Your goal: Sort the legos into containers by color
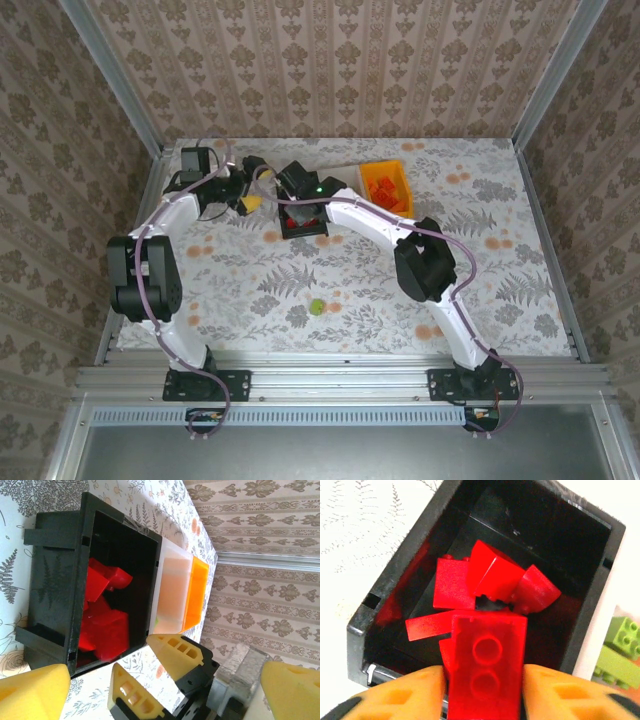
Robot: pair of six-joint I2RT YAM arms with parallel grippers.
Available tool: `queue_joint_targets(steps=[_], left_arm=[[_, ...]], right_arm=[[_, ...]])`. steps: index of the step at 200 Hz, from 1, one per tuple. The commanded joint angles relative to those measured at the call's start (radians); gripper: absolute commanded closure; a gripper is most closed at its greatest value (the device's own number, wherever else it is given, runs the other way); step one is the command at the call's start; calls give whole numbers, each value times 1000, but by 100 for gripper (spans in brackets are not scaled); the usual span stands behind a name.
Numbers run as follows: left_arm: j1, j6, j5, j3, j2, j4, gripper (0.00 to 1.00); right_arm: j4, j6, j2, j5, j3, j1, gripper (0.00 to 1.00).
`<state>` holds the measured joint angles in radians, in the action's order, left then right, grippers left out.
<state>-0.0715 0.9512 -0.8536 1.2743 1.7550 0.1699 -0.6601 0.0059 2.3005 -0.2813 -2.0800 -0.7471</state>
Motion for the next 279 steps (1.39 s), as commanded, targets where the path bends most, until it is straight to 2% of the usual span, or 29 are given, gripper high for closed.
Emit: queue_joint_targets(steps=[1,22,49,67,96,119,140,177,218,255,279], left_arm=[[-10,13,-22,-8,-4,-24,0],[-29,6,-27,-4,-7,-21,0],[-58,-10,-11,-1,-18,5,0],[-74,-16,2,-1,-23,16,0],[-126,-23,11,1,-17,28,0],[-163,-47,11,19,-14,58,0],[-162,-63,11,31,-15,77,0],[-155,-54,7,26,-12,70,0],[-155,-50,3,28,-18,69,0],[-169,-64,22,27,-19,82,0],[-205,-75,20,36,8,98,0]], right_arm=[[-13,-3,-121,19,12,-22,42],[13,18,-218,-15,103,-51,42],[71,150,-411,-43,398,-113,42],[39,319,-501,-80,580,-175,35],[35,624,-594,-46,803,-267,26],[82,767,-604,67,868,-314,22],[91,855,-557,142,872,-329,21],[172,943,-473,171,880,-345,21],[169,990,-399,128,851,-345,34],[144,952,-379,60,825,-342,60],[132,913,-394,32,831,-336,73]])
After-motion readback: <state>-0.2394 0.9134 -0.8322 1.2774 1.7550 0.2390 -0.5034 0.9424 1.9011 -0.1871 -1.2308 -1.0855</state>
